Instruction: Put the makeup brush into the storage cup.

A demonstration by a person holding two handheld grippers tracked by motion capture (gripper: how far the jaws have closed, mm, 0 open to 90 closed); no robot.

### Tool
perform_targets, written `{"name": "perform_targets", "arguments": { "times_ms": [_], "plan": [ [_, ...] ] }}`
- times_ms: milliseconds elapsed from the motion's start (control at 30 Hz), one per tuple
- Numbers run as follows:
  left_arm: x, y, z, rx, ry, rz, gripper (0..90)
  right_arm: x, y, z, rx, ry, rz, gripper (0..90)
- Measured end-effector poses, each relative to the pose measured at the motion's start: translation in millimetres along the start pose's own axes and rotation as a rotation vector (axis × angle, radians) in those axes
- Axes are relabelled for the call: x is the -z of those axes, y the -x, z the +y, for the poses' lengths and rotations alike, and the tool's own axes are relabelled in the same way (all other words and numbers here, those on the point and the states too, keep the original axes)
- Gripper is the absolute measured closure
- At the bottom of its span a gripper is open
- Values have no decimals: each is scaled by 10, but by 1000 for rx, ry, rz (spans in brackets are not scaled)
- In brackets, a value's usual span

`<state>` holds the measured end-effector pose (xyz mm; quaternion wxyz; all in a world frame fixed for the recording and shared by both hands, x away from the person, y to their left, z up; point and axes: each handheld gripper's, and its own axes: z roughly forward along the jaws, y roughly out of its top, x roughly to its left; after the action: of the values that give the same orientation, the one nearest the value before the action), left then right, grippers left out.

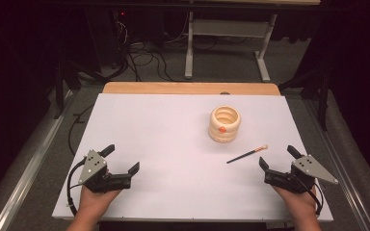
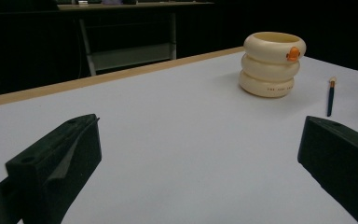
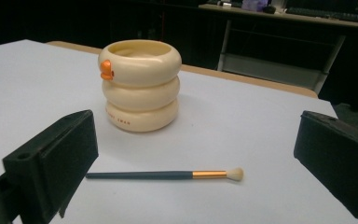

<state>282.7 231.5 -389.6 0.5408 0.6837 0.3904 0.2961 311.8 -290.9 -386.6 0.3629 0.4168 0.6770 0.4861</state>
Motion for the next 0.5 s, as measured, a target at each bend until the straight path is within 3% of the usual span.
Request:
{"name": "perform_targets", "arguments": {
  "times_ms": [500],
  "plan": [
    [8,-16,-5,18,15,-1,6,-67,-17,-38,17,-87,-11,8]
  ]
}}
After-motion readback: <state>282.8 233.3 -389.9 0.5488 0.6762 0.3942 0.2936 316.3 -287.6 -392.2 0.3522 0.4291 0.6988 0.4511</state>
